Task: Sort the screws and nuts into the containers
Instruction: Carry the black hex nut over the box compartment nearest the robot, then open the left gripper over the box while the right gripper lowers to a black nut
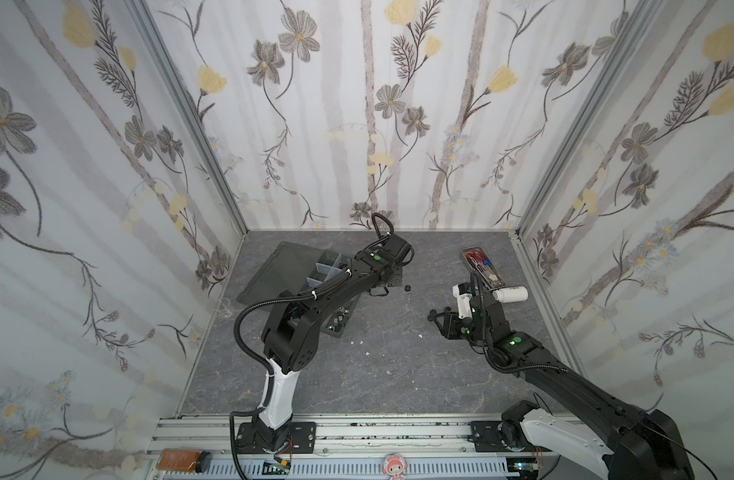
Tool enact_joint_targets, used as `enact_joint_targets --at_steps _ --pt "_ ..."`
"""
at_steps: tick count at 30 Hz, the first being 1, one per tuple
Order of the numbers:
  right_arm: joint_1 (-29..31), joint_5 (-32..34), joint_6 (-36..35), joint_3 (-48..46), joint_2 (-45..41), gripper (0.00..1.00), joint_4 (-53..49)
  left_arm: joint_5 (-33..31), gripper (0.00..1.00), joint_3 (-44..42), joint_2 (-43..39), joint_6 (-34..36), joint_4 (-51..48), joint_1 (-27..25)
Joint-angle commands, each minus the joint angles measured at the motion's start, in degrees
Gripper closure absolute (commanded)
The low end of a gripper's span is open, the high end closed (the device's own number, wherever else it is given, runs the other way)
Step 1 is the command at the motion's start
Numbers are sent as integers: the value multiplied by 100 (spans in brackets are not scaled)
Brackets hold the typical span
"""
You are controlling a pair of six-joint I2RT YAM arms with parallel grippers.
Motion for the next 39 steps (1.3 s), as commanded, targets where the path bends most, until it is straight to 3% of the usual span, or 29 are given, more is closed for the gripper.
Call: enact_joint_targets --at_steps 1,21,27,39 --pt "119 25 13 126 123 56 137 -150 83 -535 -481 -115 319 90" --pt "700 39 -84 726 1101 56 390 -61 83 -4517 -3609 -856 1025 1442" --pt "724 -9 -104 759 1154 56 430 69 83 -4988 -3732 -893 1258 1886" --pt "720 35 -115 585 1119 56 468 192 83 -4824 -3153 -700 1426 2277"
